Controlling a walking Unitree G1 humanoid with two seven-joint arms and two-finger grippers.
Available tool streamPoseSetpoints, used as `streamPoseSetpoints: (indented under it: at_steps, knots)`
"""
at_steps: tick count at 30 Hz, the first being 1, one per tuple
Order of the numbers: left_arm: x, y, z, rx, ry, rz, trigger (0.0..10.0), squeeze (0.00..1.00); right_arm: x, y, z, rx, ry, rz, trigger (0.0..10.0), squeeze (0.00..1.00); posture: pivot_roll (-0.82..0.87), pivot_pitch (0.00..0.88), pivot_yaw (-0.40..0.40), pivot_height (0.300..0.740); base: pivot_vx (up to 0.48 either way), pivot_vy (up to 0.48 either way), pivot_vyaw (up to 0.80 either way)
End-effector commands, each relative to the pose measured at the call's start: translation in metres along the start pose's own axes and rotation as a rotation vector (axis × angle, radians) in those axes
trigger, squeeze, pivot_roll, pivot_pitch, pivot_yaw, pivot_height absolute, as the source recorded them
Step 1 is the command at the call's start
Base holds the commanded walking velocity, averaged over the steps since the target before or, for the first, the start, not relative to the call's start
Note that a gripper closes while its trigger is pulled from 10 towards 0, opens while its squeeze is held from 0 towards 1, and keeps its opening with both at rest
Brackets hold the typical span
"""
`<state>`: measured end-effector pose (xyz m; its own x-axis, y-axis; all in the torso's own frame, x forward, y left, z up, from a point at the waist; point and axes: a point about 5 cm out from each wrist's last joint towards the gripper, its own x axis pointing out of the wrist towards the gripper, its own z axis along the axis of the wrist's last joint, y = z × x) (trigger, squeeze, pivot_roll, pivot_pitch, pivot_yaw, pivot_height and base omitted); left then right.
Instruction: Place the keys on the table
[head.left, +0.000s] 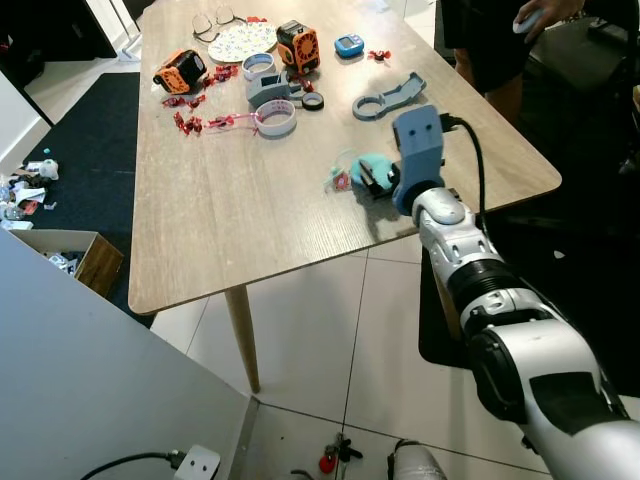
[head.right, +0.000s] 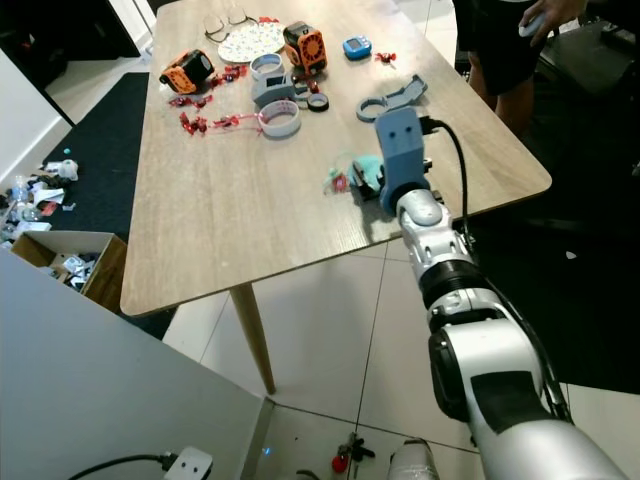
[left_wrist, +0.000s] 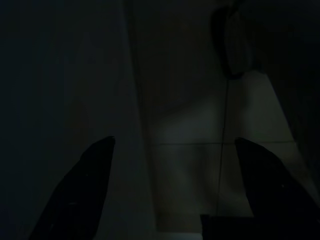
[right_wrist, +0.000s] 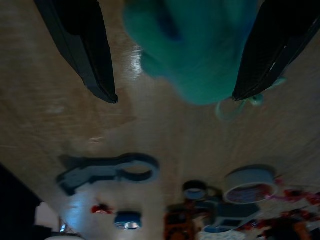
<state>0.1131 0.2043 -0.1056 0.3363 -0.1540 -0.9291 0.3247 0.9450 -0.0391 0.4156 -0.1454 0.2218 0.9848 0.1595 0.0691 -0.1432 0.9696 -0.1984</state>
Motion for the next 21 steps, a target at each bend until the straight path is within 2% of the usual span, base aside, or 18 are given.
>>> streamPoseSetpoints:
  at_steps: [1, 4, 7, 8, 9, 10, 15, 17, 20, 21]
  knots:
    - [-0.004, 0.009, -0.011, -0.002, 0.040, 0.020, 10.0, 0.00, 0.002, -0.001, 0.008, 0.032, -0.036, -0.004, 10.0, 1.00, -0.11, 0.173, 0.180, 0.740, 0.000, 0.000, 0.00]
    - [-0.003, 0.009, -0.006, -0.002, 0.030, 0.022, 10.0, 0.00, 0.001, -0.001, 0.029, 0.129, -0.168, 0.077, 10.0, 1.00, -0.11, 0.162, 0.175, 0.740, 0.000, 0.000, 0.00]
    - [-0.003, 0.009, -0.005, -0.005, 0.026, 0.023, 10.0, 0.00, -0.001, 0.001, 0.036, 0.168, -0.223, 0.126, 10.0, 1.00, -0.11, 0.158, 0.172, 0.740, 0.000, 0.000, 0.00]
    - [-0.003, 0.009, -0.004, -0.009, 0.023, 0.024, 10.0, 0.00, -0.003, 0.003, 0.043, 0.200, -0.274, 0.176, 10.0, 0.86, -0.11, 0.158, 0.172, 0.740, 0.000, 0.000, 0.00]
    - [-0.003, 0.009, -0.004, -0.009, 0.023, 0.024, 10.0, 0.00, -0.003, 0.003, 0.043, 0.200, -0.274, 0.176, 10.0, 0.86, -0.11, 0.158, 0.172, 0.740, 0.000, 0.000, 0.00]
    - [-0.003, 0.009, -0.003, -0.012, 0.019, 0.026, 10.0, 0.00, -0.007, 0.006, 0.051, 0.224, -0.326, 0.238, 10.0, 0.02, -0.11, 0.140, 0.166, 0.740, 0.000, 0.000, 0.00]
    - [-0.002, 0.008, 0.000, -0.024, 0.016, 0.030, 10.0, 0.00, -0.016, 0.012, 0.057, 0.203, -0.385, 0.337, 10.0, 0.00, -0.12, 0.124, 0.161, 0.740, 0.000, 0.000, 0.00]
    - [-0.002, 0.008, 0.000, -0.033, 0.017, 0.034, 10.0, 0.00, -0.025, 0.021, 0.050, 0.159, -0.392, 0.390, 10.0, 0.00, -0.13, 0.114, 0.158, 0.740, 0.000, 0.000, 0.00]
    - [-0.002, 0.009, 0.001, -0.035, 0.017, 0.035, 10.0, 0.00, -0.028, 0.025, 0.045, 0.151, -0.385, 0.406, 10.0, 0.00, -0.13, 0.114, 0.158, 0.740, 0.000, 0.000, 0.00]
    - [-0.002, 0.009, 0.001, -0.037, 0.016, 0.038, 10.0, 0.00, -0.031, 0.030, 0.035, 0.134, -0.358, 0.423, 10.0, 0.00, -0.13, 0.110, 0.156, 0.740, 0.000, 0.000, 0.00]
